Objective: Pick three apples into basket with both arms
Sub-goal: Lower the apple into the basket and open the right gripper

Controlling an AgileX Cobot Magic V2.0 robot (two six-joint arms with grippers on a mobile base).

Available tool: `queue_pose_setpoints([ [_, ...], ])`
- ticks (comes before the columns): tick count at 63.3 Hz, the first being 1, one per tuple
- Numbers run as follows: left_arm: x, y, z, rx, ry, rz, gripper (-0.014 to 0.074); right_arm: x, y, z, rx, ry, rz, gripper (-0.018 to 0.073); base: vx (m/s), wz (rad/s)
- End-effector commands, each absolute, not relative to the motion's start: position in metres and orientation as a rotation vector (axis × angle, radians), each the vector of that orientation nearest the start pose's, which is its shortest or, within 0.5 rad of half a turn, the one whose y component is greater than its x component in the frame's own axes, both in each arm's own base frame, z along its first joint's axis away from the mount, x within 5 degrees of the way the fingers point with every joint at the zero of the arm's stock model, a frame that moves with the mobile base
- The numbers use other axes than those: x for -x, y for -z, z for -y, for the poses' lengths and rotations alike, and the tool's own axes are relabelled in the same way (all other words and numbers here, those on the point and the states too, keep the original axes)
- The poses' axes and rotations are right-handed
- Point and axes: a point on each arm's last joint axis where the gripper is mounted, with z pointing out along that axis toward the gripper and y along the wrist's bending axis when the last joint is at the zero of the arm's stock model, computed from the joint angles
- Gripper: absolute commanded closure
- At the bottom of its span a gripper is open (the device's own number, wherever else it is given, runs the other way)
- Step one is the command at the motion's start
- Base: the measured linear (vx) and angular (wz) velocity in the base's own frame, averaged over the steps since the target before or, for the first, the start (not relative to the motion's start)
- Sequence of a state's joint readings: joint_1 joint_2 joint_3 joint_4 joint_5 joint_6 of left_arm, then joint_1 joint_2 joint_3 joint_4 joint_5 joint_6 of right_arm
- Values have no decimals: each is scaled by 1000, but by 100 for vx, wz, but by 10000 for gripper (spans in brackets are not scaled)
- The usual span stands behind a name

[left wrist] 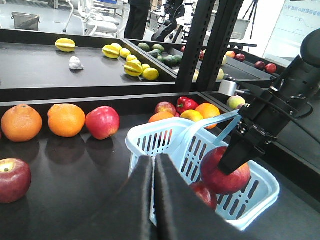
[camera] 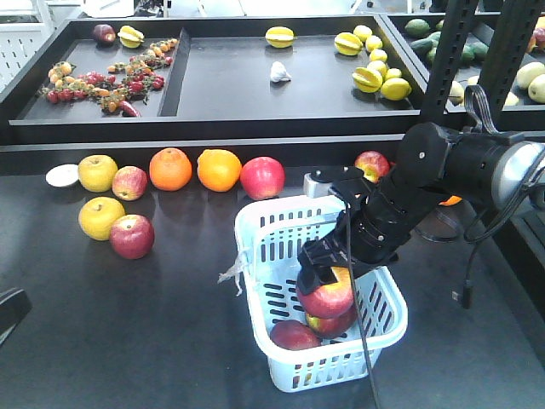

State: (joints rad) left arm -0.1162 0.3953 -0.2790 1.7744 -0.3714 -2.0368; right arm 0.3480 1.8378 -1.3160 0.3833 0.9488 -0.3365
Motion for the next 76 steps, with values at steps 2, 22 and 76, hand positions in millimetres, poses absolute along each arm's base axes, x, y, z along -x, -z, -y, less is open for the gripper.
queue_pose_setpoints([
  [2, -88, -280, 40, -182, 520, -1682, 604, -334, -239, -151, 715, -496, -2763, -34, 0, 0],
  [22, -88, -280, 40, -182, 520, -1682, 604, -331, -242, -150, 730, -484, -2779, 94, 0, 0],
  [76, -88, -280, 40, -184, 522, -1683, 604, -324, -260, -146, 761, -456, -2740, -163, 0, 0],
])
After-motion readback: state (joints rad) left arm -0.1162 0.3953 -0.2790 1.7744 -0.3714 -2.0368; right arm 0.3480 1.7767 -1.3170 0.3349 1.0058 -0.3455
